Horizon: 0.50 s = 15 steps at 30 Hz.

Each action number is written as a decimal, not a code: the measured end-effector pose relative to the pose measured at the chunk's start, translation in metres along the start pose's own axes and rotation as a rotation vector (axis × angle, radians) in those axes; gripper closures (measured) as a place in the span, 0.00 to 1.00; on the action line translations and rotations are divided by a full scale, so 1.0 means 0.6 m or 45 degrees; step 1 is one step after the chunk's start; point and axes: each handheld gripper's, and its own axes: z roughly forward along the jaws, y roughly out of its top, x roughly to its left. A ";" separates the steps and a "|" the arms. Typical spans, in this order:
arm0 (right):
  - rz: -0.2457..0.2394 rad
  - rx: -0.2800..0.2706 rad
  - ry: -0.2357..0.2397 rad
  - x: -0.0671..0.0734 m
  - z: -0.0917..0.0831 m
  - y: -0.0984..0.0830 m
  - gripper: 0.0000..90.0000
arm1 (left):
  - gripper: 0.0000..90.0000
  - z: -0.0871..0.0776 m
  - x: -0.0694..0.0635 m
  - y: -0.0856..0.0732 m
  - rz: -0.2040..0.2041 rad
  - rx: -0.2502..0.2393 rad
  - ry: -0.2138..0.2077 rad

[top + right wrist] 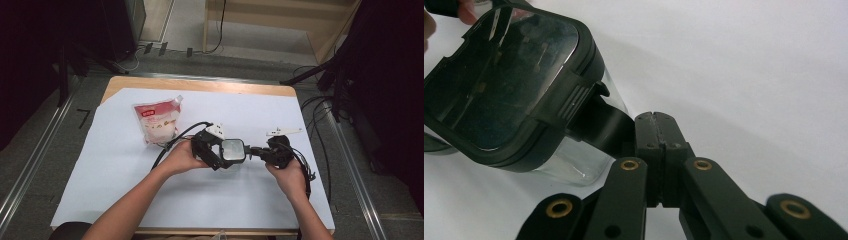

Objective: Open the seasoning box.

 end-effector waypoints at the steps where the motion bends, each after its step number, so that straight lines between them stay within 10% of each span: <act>1: 0.002 0.001 0.001 0.000 0.000 0.000 1.00 | 0.14 0.001 0.001 0.001 -0.012 -0.009 -0.006; 15: 0.011 0.010 0.004 -0.001 0.002 -0.002 1.00 | 0.17 0.001 -0.008 0.005 0.058 -0.033 0.041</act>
